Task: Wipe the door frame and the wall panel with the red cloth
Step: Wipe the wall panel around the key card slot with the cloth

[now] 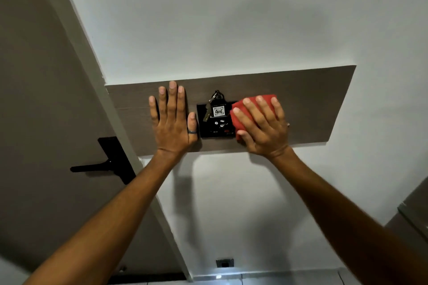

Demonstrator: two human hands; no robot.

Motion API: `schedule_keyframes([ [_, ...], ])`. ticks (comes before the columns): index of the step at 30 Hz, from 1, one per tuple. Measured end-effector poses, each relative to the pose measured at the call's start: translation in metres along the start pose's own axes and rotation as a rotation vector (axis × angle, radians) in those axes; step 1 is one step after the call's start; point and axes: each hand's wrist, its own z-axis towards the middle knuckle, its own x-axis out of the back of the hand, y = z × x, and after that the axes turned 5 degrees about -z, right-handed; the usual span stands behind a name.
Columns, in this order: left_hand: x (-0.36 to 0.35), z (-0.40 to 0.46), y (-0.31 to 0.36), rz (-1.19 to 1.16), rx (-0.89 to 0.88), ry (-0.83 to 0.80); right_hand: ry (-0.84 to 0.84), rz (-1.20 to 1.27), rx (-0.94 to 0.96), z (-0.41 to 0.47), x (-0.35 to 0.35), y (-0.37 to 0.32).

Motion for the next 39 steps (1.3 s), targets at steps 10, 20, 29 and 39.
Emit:
schedule_keyframes([
  [10, -0.001, 0.000, -0.001, 0.041, 0.011, 0.007, 0.024, -0.024, -0.505, 0.033, -0.004, -0.040],
  [20, 0.000, 0.001, 0.002, 0.052, 0.009, -0.003, 0.040, -0.061, -0.889, 0.013, -0.003, -0.058],
  [29, -0.004, -0.002, -0.001, 0.018, 0.006, -0.014, 0.015, -0.112, -0.311, -0.005, 0.002, 0.009],
  [39, 0.000, -0.002, -0.001, -0.042, 0.019, -0.045, 0.192, 0.151, -0.662, 0.024, 0.009, -0.024],
])
